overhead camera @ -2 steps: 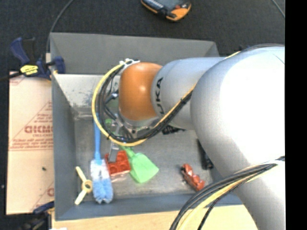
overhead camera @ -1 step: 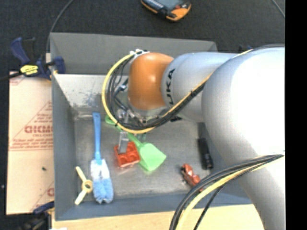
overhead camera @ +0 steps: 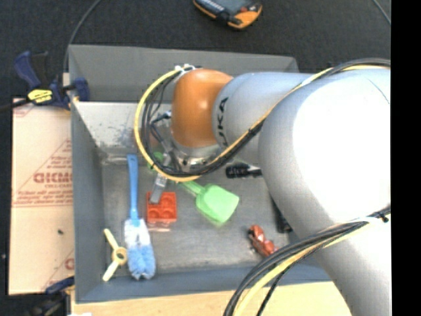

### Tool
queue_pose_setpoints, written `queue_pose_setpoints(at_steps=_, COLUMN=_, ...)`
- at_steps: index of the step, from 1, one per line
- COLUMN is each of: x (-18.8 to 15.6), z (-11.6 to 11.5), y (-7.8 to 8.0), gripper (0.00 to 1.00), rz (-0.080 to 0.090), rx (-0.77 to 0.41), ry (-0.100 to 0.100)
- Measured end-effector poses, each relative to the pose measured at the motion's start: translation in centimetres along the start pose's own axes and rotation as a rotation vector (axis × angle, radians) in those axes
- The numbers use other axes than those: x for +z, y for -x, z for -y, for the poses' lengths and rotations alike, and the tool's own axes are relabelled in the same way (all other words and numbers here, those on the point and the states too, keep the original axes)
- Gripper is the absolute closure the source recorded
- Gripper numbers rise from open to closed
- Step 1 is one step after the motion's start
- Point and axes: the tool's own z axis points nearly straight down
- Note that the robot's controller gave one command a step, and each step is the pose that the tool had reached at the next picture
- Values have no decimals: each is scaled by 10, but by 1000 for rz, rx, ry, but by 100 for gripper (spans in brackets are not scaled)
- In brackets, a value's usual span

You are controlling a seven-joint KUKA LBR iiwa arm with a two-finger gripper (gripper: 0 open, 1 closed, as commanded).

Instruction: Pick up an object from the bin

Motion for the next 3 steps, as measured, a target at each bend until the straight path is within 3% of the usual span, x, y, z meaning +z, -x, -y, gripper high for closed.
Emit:
queue_pose_setpoints(at_steps=1, x=-11, z=5, y=2, gripper=100, rz=5, rx=-300, ry=9)
queue_pose_setpoints(at_steps=3, x=-21, z=6, y=0, gripper=100, rz=3, rx=-300, ry=8)
